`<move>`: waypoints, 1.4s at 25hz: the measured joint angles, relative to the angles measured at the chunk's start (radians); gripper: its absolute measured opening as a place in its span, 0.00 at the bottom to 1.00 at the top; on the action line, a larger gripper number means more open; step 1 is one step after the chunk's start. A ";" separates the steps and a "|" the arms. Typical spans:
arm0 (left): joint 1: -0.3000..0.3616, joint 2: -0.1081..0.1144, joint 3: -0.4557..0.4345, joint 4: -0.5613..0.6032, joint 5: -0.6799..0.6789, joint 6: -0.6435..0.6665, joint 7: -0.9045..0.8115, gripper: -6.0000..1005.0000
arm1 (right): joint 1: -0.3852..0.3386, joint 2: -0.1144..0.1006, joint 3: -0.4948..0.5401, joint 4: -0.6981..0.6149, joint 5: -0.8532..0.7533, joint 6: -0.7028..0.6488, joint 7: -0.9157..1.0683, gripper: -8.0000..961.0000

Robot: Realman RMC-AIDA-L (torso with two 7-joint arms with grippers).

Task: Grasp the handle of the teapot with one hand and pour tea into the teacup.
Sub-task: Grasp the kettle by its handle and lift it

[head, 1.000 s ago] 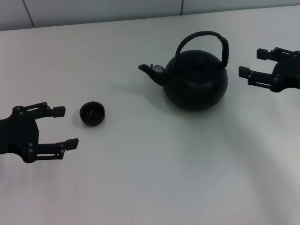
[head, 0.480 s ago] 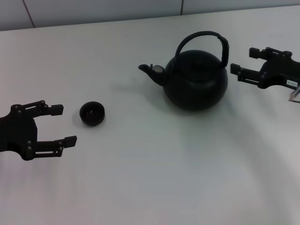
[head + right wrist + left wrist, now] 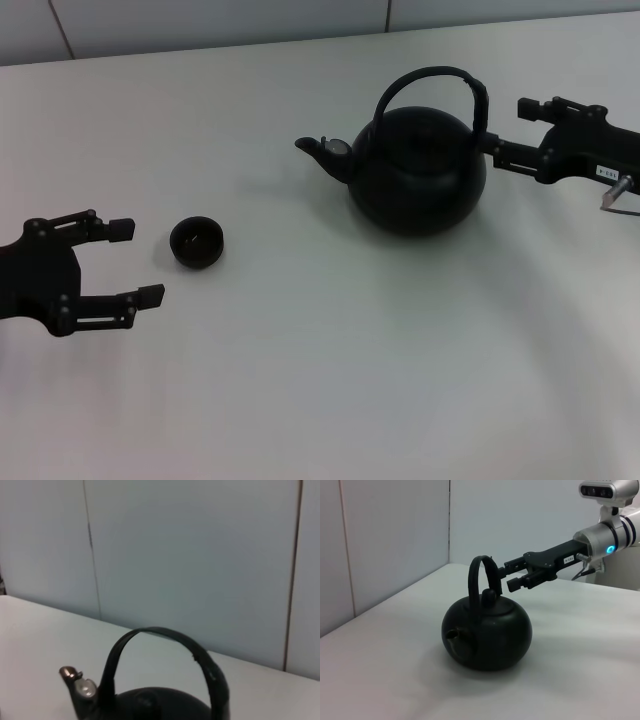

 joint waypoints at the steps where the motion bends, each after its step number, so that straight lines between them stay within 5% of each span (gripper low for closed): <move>1: -0.001 0.000 0.000 -0.001 0.003 -0.001 -0.001 0.86 | 0.003 0.000 0.000 0.005 0.003 0.007 -0.001 0.78; 35: -0.014 -0.005 -0.057 -0.003 0.002 -0.004 -0.028 0.86 | 0.075 0.000 0.001 0.121 0.062 0.092 -0.069 0.78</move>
